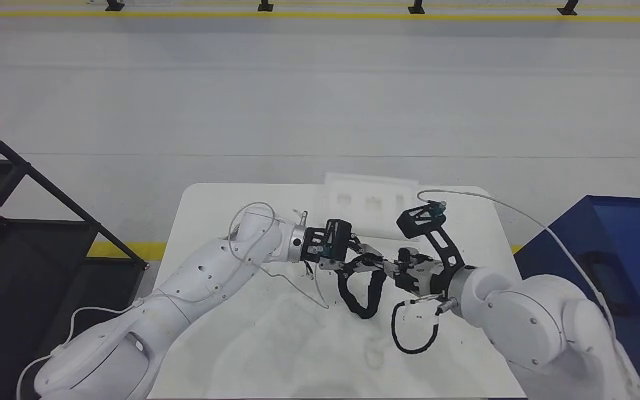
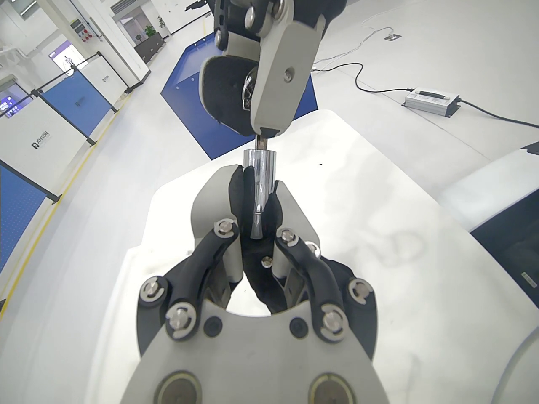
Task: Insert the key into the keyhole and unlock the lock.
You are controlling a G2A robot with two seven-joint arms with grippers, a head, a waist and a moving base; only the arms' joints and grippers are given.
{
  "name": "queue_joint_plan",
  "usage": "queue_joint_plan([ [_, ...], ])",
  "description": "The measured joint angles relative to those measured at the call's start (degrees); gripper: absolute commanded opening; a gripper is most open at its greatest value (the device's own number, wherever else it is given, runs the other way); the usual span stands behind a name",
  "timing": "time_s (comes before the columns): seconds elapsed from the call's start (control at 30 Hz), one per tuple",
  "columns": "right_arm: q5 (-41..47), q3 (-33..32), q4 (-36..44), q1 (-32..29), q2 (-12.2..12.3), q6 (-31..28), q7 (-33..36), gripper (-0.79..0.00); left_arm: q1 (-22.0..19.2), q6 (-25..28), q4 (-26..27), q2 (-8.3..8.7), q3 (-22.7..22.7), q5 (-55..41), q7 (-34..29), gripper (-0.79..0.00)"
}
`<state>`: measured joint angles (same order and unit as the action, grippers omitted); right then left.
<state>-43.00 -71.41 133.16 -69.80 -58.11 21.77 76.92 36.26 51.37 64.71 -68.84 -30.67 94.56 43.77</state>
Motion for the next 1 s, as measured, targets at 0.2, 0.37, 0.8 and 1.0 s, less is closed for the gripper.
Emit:
queue_joint_plan([
  [0.2,-0.2,-1.5,1.3,0.4,0.4,-5.4,0.0,0.000,-0.5,4.4,-0.4,-0.05,-1.0,-2.5,-3.6,-0.785],
  [0.37,-3.1,-1.5,1.2,1.2,1.2,-19.7,0.7,0.000,-0.5,6.7,1.2,0.89,-2.3,-4.6,-8.0,-0.785],
  [0.8,9.4,-7.7,-5.6,-1.8,3.1,-45.1,2.2,0.000,-5.9,6.6,9.0,6.53,6.3,-20.9,-25.6,-0.785],
  [1.0,12.2,-9.4,-6.7,-2.3,3.5,-47.8,1.3,0.000,-9.4,6.6,12.6,8.91,9.5,-31.7,-33.6,-0.785],
])
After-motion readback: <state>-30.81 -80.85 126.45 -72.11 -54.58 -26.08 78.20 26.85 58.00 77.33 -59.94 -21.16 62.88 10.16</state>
